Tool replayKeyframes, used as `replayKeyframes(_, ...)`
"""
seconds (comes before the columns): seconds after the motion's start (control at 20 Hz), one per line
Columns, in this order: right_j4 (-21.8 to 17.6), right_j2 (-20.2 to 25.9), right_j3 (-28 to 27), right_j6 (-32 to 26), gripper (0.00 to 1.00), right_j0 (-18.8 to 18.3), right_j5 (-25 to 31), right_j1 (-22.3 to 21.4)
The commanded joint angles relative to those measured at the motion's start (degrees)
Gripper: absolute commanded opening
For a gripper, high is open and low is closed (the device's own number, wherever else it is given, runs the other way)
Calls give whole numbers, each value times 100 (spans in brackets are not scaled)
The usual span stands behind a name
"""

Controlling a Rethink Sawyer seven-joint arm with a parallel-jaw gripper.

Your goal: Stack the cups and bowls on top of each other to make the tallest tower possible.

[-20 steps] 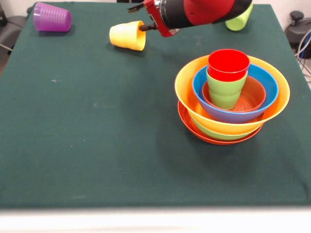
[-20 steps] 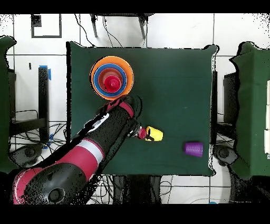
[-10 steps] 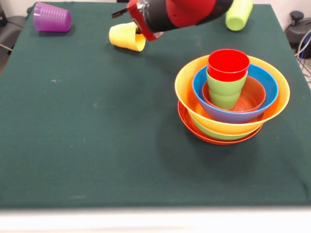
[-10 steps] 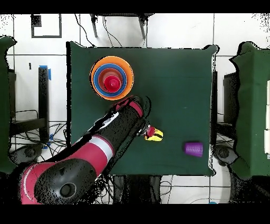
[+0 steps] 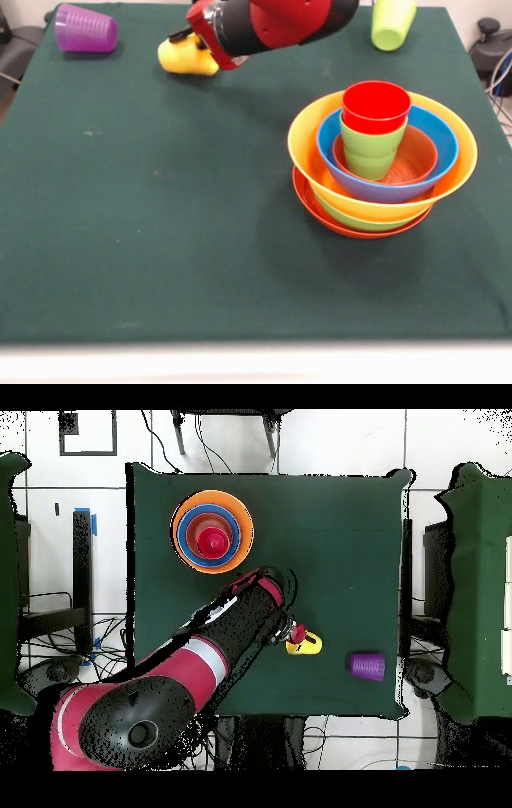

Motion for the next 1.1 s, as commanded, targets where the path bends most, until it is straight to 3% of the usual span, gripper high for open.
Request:
replayKeyframes(0.05,-280,589,-154,163,0,-77,-558,245)
replayKeyframes(0.3,-272,669,-144,184,0,-128,-636,192)
replayKeyframes(0.4,-200,808,-84,169,0,-268,-949,110)
replayKeyframes(0.5,-51,1567,474,-524,0,-913,-1895,-470)
replayKeyframes(0.6,-19,2776,1238,-1745,0,-2002,-2798,-1161)
replayKeyframes(0.7,-153,3716,1630,-2699,0,-2914,-3029,-1495)
replayKeyframes(0.8,-314,4378,1806,-3318,0,-3581,-3047,-1581)
replayKeyframes(0.9,-492,4755,1847,-3558,0,-3954,-2964,-1576)
replayKeyframes(1.1,-892,5168,1969,-3733,0,-4346,-3039,-1584)
